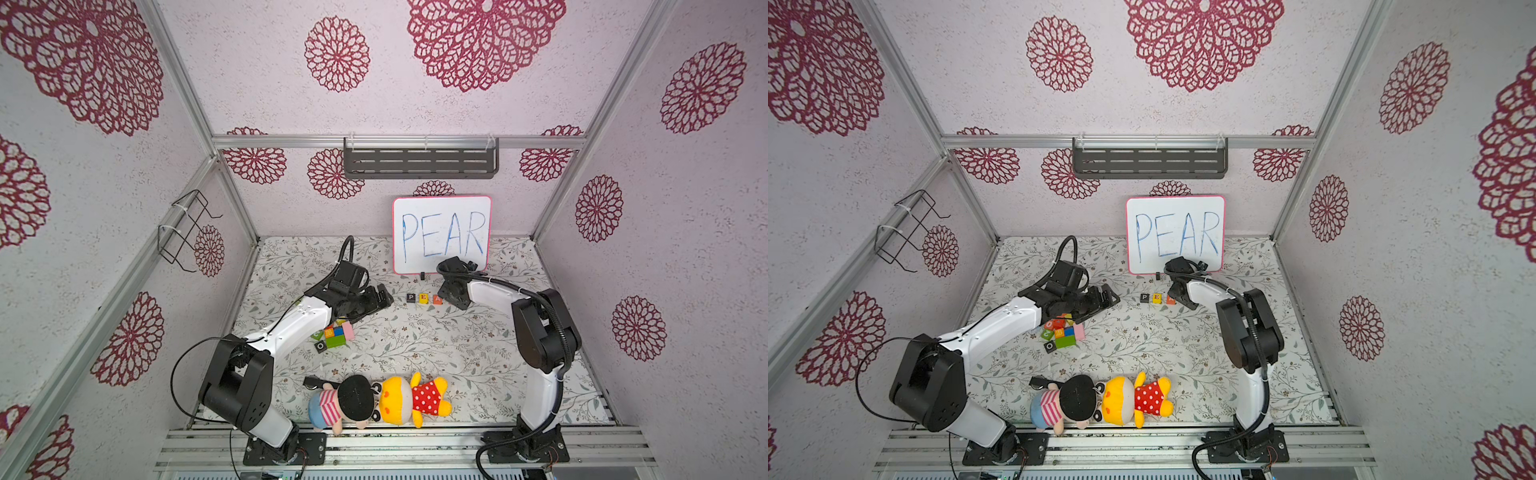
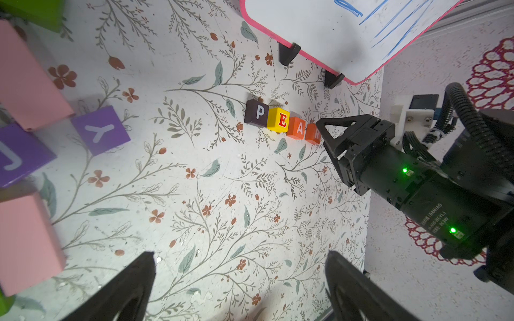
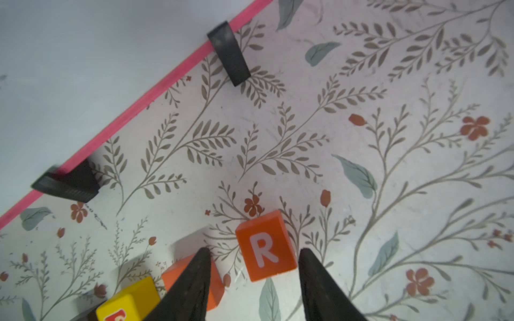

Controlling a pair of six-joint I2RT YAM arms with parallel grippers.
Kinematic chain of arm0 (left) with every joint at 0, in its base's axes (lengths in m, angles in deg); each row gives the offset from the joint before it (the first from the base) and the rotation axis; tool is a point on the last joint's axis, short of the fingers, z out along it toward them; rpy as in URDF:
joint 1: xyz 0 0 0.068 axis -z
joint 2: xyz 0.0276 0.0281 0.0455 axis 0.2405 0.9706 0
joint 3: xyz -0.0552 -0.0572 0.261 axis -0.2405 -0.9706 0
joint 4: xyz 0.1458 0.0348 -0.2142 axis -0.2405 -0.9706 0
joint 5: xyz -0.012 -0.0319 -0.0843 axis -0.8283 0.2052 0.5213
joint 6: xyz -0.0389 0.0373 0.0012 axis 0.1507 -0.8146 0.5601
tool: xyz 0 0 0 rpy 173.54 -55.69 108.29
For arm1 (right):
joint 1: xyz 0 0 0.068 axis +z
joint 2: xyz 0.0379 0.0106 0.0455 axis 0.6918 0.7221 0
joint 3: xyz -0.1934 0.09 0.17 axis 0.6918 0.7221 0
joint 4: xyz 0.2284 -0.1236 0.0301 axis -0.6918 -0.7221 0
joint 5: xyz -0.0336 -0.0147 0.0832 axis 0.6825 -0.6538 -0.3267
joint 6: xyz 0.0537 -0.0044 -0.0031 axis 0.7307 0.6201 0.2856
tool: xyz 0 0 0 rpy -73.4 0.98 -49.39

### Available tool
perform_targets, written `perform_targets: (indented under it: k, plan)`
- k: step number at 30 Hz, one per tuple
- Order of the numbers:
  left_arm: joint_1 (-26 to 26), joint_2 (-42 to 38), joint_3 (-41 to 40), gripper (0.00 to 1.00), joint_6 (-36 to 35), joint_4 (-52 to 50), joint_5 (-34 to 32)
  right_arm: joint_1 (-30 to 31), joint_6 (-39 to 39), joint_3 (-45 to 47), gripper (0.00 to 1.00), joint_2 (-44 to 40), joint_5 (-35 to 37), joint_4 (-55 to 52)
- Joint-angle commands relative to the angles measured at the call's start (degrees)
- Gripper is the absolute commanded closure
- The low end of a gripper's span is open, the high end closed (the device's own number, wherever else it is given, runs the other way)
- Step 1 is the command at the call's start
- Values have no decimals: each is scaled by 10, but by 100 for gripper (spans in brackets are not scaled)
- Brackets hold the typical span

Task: Spell the uppercase word “pear” with letter blocks
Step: Place the letter block at the center of the board, then adjust the letter block at the center of the board.

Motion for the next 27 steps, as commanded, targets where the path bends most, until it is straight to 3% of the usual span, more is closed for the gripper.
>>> perform_targets:
  k: [1,8,15,20,27]
  plan:
    - [-5,-16,-4,2,-5,13,-8,1,-17,25,47,-49,11,16]
    - [-8,-27,-13,2,-18,8,-17,10,-163,107,47,-92,-6,125]
    - [-9,-34,-16,2,-25,9,-17,2,-252,153,46,-121,-53,165]
    - [-9,-39,-16,2,-28,11,-16,-33,-260,207,42,-147,-154,227]
    - [-8,-46,-21,2,-31,8,-19,-80,-235,221,42,-116,-266,267]
